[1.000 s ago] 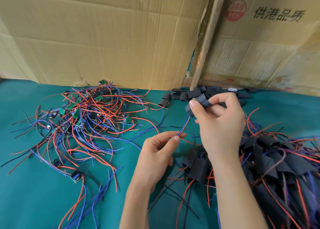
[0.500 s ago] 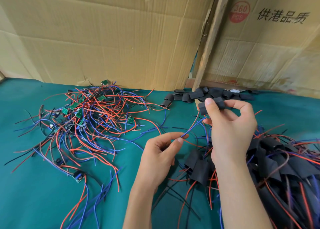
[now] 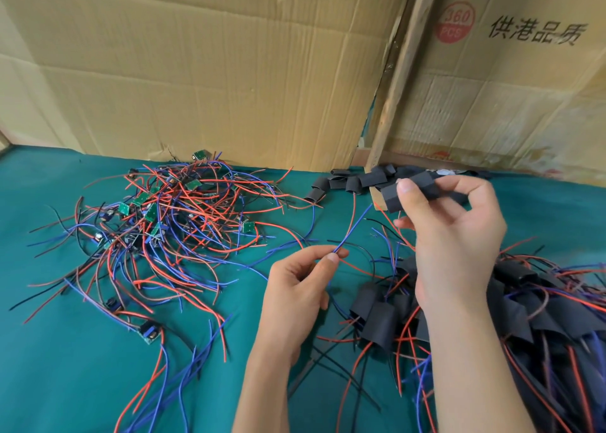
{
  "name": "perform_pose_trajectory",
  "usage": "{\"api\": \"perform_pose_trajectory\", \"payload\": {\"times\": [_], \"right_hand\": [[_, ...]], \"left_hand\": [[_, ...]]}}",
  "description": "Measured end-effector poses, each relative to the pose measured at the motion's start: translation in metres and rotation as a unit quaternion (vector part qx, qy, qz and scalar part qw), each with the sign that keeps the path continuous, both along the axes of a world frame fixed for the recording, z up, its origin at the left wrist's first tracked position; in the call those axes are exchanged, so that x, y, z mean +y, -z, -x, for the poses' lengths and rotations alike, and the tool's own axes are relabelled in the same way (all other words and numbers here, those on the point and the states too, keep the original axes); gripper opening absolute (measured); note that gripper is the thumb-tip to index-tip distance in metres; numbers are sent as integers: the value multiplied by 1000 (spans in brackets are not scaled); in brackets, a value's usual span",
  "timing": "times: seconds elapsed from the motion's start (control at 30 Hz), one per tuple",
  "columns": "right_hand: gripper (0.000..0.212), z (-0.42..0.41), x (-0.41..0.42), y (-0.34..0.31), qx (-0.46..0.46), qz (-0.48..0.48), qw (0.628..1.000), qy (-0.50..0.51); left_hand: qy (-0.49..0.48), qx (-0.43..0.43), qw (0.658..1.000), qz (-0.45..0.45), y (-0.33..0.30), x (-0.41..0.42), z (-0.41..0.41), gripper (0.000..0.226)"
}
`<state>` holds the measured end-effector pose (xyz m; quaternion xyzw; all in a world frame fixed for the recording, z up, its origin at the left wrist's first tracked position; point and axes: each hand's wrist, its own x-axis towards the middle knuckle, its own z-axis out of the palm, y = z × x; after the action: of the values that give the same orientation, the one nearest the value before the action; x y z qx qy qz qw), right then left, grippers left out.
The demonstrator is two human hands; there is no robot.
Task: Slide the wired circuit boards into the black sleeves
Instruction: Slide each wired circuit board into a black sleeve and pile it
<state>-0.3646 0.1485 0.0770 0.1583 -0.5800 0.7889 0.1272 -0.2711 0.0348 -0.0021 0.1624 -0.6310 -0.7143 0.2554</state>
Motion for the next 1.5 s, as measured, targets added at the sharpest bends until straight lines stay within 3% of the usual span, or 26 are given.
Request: {"api": "perform_pose_trajectory", "payload": {"times": [0.33,0.53,0.67,0.87,1.0,1.23,1.5], "right_hand": [[38,-8,-14,7,112,-164,976,93],[38,-7,-13,6,84,-152,982,79],[37,-8,-12,4,70,-138,987,53],[37,-6,-7,2,92,-160,983,12],[36,-5,-5,1,86,-152,984,-28],[33,-3,-1,1,63,-125,988,-59],[32,0,1,2,58,-124,989,-59]], "left_hand": [[-15,-6,1000,6,-3,3,1,17],[-21,-7,1000,3,-1,4,2,12],[-25,-15,1000,7,0,4,3,22],[-31,-17,999,14,-2,5,2,23],[-31,-12,999,14,-5,6,2,12],[-33,-14,999,17,-4,6,2,15],[-32,-22,999,24,-4,5,2,15]]}}
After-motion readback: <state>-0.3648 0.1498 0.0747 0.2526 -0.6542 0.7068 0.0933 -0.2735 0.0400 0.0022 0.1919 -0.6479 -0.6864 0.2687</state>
